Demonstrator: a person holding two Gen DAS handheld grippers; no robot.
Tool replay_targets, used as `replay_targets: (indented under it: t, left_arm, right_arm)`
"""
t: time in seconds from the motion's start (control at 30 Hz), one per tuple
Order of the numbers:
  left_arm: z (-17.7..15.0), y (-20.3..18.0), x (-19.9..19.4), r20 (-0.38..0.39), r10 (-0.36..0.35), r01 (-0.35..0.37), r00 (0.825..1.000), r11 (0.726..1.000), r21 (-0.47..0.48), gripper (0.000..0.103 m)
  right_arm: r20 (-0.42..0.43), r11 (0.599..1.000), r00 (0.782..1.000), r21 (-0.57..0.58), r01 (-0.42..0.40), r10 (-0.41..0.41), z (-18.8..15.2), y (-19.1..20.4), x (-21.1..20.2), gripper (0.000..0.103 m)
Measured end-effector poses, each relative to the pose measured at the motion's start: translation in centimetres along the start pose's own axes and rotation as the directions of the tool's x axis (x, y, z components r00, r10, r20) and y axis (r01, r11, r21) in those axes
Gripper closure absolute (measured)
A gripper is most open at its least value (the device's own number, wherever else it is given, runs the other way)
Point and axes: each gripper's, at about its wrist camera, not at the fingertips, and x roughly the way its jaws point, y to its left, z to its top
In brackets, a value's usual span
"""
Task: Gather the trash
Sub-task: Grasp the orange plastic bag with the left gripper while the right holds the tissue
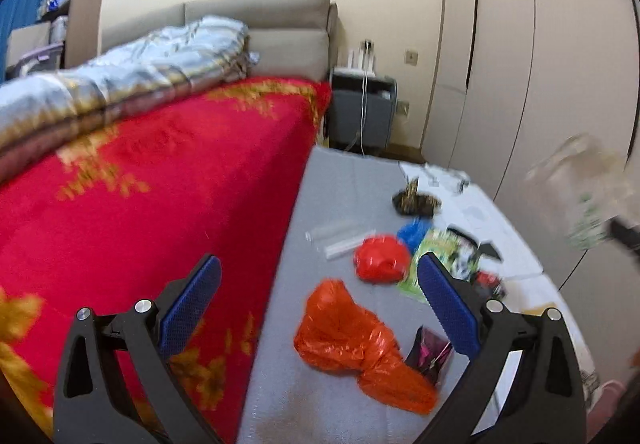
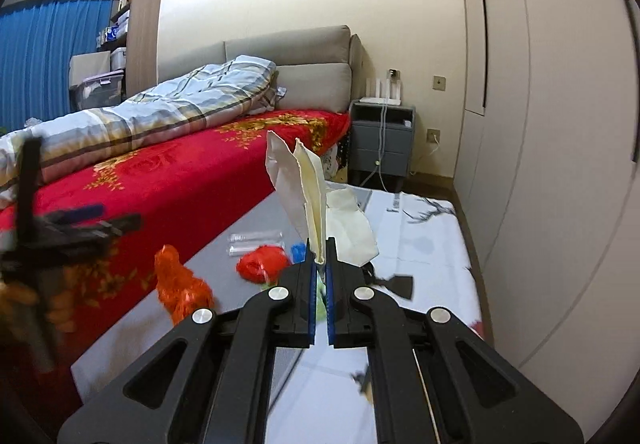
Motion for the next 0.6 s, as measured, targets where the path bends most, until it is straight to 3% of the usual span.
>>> replay_targets:
  t: [0.13,0.3,0.4,0.43,0.47,0.5,0.53,0.6]
  left_arm:
    - [-1.8,0.0,2.7,-0.041,-0.012,0.011,0.999,0.999,-0.040,0.008]
    - [-2.7,-0.5,5.1,-0.054,0.003,-0.003,0.999,1.000,-0.007,0.008]
    - [-3.3,-0.4,6.3,-0.067,0.012,-0.012,0.998,1.000,-0.004,0.018]
    - [-3.2,-0.3,6.7,-0.083,0.008,-0.009,0.997,1.000,-0.007,0.028]
    - [-3.2,-0.2,6.8,-0.081,-0.008,0.007,0.997,1.000,-0.014,0.044]
    - [-3.2,-0.1,6.8,-0.079,-0.028,0.027,0.997,0.999,-0.019,0.052]
    - [-3.2,0.0,6.8,-0.080,-0.041,0.039,0.996,0.999,-0.023,0.070]
    - [-3.2,0.2,6.7,-0.080,-0.056,0.054,0.995,0.998,-0.027,0.076]
  right_arm:
    - [-0.027,1.000,1.000,-0.001,0.013,-0.013,-1.4,-0.6,-2.1,0.099]
    - [-0.069,1.000,0.997,0.012,0.023,-0.022,-3.2,-1.3,-2.7,0.099]
    - [-0.094,0.999,0.995,0.019,0.026,-0.025,-4.1,-1.5,-2.5,0.099]
    - [-0.101,0.999,0.995,0.021,0.025,-0.023,-4.3,-1.5,-2.3,0.099]
    - [-0.107,0.999,0.994,0.019,0.025,-0.023,-4.5,-1.5,-2.2,0.099]
    - [-0.111,1.000,0.994,0.018,0.025,-0.023,-4.6,-1.4,-2.1,0.099]
    - [-0.114,1.000,0.993,0.017,0.023,-0.021,-4.7,-1.3,-2.0,0.099]
    - [-0.116,1.000,0.993,0.017,0.022,-0.020,-4.8,-1.2,-1.9,0.099]
